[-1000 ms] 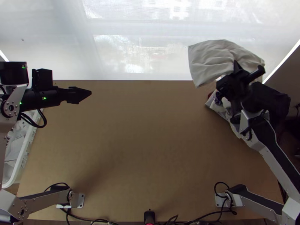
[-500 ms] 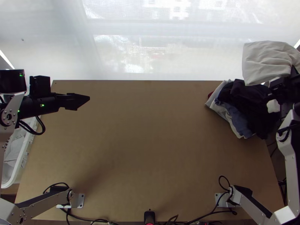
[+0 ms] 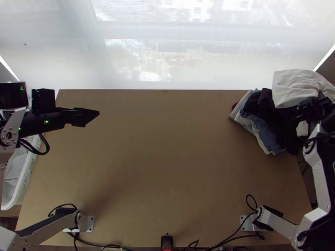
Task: Fold the t-shirt
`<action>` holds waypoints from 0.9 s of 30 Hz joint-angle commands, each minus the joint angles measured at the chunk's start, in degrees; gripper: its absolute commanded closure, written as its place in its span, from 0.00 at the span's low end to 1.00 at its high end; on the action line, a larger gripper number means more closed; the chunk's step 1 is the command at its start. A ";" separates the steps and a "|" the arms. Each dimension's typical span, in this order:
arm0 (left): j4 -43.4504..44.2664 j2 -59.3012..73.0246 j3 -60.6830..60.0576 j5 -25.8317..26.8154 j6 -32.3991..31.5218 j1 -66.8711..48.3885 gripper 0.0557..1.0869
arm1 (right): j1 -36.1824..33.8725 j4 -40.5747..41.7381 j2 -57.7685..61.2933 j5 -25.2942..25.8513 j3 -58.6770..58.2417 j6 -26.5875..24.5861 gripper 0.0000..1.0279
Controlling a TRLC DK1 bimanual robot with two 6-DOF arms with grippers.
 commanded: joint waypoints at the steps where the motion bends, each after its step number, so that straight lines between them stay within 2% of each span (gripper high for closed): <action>1: 0.00 -0.73 -0.83 0.00 -0.07 0.16 0.05 | 3.01 3.39 5.59 2.58 -4.20 1.50 0.97; 6: 0.00 -1.08 -1.00 0.00 -0.07 0.51 0.05 | 5.30 5.67 10.69 5.40 -5.08 2.46 0.97; 11: -0.27 -1.25 -1.00 0.00 -0.07 1.30 0.05 | 5.47 5.76 14.64 6.10 -6.40 3.25 0.97; 16: -0.27 -1.34 -1.18 0.00 -0.07 1.48 0.05 | 5.38 5.76 13.85 6.54 -9.21 4.84 0.97; 20: 0.00 -0.99 -1.18 0.18 -0.07 1.39 0.05 | 5.38 5.85 11.92 6.45 -10.09 5.98 0.75; 21: 0.09 -0.99 -1.18 0.18 -0.07 1.39 0.05 | 5.38 5.76 11.39 6.45 -10.18 6.24 0.66; 23: 0.17 -0.99 -1.18 0.18 -0.16 1.39 0.05 | 5.47 5.76 10.16 6.45 -10.18 7.65 0.37; 24: 0.17 -0.99 -1.26 0.18 -0.25 1.39 0.05 | 5.56 5.76 9.02 6.54 -10.35 8.44 0.27; 26: 0.17 -1.08 -1.44 0.18 -0.25 1.48 0.05 | 6.53 5.06 6.56 6.54 -10.62 10.29 0.16; 27: 0.17 -1.17 -1.70 0.18 -0.25 1.48 0.05 | 6.97 4.53 5.24 6.45 -10.70 10.64 0.15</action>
